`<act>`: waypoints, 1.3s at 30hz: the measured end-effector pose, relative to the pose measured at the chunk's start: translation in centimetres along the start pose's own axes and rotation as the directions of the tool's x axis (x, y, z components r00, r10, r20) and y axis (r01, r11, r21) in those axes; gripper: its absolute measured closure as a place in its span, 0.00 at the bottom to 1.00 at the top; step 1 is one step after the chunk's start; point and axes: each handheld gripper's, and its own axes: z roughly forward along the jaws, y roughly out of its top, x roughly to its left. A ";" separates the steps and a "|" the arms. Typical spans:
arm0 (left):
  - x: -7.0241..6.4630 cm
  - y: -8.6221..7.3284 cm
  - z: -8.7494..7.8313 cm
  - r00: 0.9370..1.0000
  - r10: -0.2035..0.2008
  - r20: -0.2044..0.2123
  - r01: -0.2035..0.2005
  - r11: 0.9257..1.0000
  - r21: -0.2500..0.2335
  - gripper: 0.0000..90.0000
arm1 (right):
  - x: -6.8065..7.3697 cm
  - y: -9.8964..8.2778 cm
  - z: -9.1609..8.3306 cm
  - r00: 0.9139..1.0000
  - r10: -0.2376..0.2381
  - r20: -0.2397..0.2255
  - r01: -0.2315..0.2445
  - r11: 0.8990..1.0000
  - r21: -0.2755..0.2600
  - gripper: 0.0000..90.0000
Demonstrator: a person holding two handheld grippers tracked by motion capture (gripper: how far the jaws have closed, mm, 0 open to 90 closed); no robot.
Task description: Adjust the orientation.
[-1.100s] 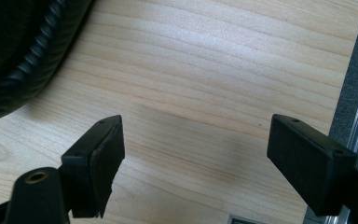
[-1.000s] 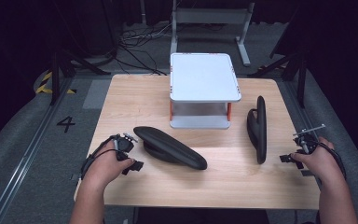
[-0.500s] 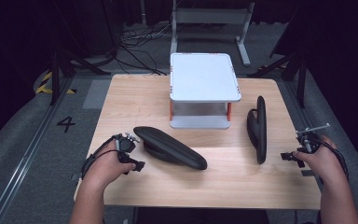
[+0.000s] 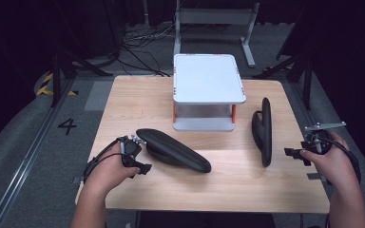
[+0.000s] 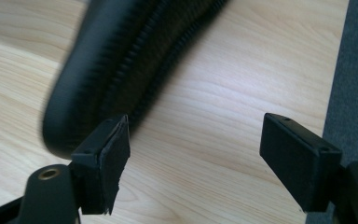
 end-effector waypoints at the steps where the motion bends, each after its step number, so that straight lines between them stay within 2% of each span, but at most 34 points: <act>1: 0.0 0.0 0.0 1.000 0.000 0.000 0.000 1.000 0.000 0.32 | 0.3 0.1 -0.2 1.000 -0.005 -0.004 0.005 1.000 -0.016 0.29; 3: -0.2 0.0 0.0 1.000 0.002 0.003 -0.002 1.000 0.005 0.29 | 0.7 0.3 -0.4 1.000 -0.018 -0.007 0.018 0.999 -0.035 0.29; 4: -0.4 0.0 0.1 1.000 0.001 0.010 -0.001 1.000 0.015 0.27 | 1.5 0.5 -0.7 0.999 -0.041 -0.017 0.040 0.998 -0.050 0.30; 7: -0.6 -0.1 0.2 1.000 0.012 0.015 -0.012 0.999 0.034 0.26 | 2.7 0.8 -1.0 0.996 -0.071 -0.050 0.067 0.996 -0.065 0.30; 11: -0.8 0.0 0.3 0.999 0.031 0.015 -0.032 0.999 0.031 0.25 | 4.8 1.3 -0.9 0.989 -0.125 -0.078 0.118 0.989 -0.087 0.32; 13: -1.0 0.0 0.2 0.999 0.035 0.018 -0.035 0.999 0.030 0.25 | 6.0 1.5 -0.5 0.982 -0.148 -0.115 0.138 0.986 -0.095 0.34; 14: -1.0 0.0 0.2 0.999 0.035 0.018 -0.035 0.999 0.030 0.25 | 6.0 1.5 -0.5 0.982 -0.148 -0.115 0.138 0.986 -0.095 0.34; 15: -1.1 0.0 0.3 0.999 0.049 0.022 -0.049 0.998 0.033 0.25 | 7.2 1.8 -0.1 0.971 -0.178 -0.160 0.158 0.979 -0.127 0.34; 18: -1.3 0.0 0.5 0.997 0.070 0.033 -0.072 0.997 0.042 0.25 | 8.6 2.1 0.4 0.956 -0.220 -0.192 0.189 0.968 -0.167 0.34; 19: -1.4 -0.1 0.6 0.996 0.080 0.042 -0.082 0.995 0.055 0.25 | 8.6 2.1 0.4 0.956 -0.220 -0.192 0.189 0.968 -0.167 0.34; 20: -1.6 -0.1 0.8 0.994 0.091 0.058 -0.094 0.993 0.066 0.25 | 9.5 2.3 0.8 0.943 -0.256 -0.214 0.217 0.958 -0.188 0.34; 22: -1.7 -0.1 0.8 0.993 0.100 0.059 -0.104 0.993 0.064 0.25 | 10.1 2.3 1.1 0.933 -0.276 -0.230 0.234 0.953 -0.191 0.35; 23: -1.7 -0.1 0.8 0.993 0.100 0.059 -0.104 0.993 0.064 0.25 | 10.1 2.3 1.1 0.933 -0.276 -0.230 0.234 0.953 -0.191 0.35; 26: -1.8 0.0 0.7 0.993 0.101 0.055 -0.104 0.993 0.058 0.25 | 11.3 2.3 1.9 0.919 -0.305 -0.250 0.260 0.945 -0.199 0.35; 28: -1.8 0.0 0.7 0.994 0.101 0.052 -0.104 0.993 0.059 0.25 | 12.4 2.3 2.6 0.901 -0.337 -0.272 0.293 0.937 -0.190 0.34; 31: -1.8 0.0 0.8 0.994 0.099 0.050 -0.102 0.993 0.064 0.25 | 13.7 2.3 3.3 0.885 -0.364 -0.291 0.321 0.929 -0.187 0.34; 32: -1.8 0.0 0.8 0.994 0.099 0.050 -0.102 0.993 0.064 0.25 | 13.7 2.3 3.3 0.885 -0.364 -0.291 0.321 0.929 -0.187 0.34; 33: -1.8 0.0 0.8 0.994 0.100 0.049 -0.103 0.993 0.063 0.25 | 14.6 2.2 3.8 0.872 -0.383 -0.306 0.341 0.922 -0.182 0.34; 34: -1.8 0.0 0.8 0.994 0.100 0.049 -0.103 0.993 0.063 0.25 | 14.9 2.2 4.0 0.868 -0.389 -0.310 0.349 0.920 -0.178 0.33; 35: -1.8 0.0 0.8 0.994 0.100 0.050 -0.103 0.993 0.063 0.25 | 14.9 2.2 4.0 0.868 -0.389 -0.310 0.349 0.920 -0.178 0.33; 39: -1.7 0.0 0.9 0.994 0.092 0.057 -0.096 0.993 0.065 0.25 | 16.8 2.1 4.9 0.842 -0.421 -0.337 0.389 0.907 -0.162 0.33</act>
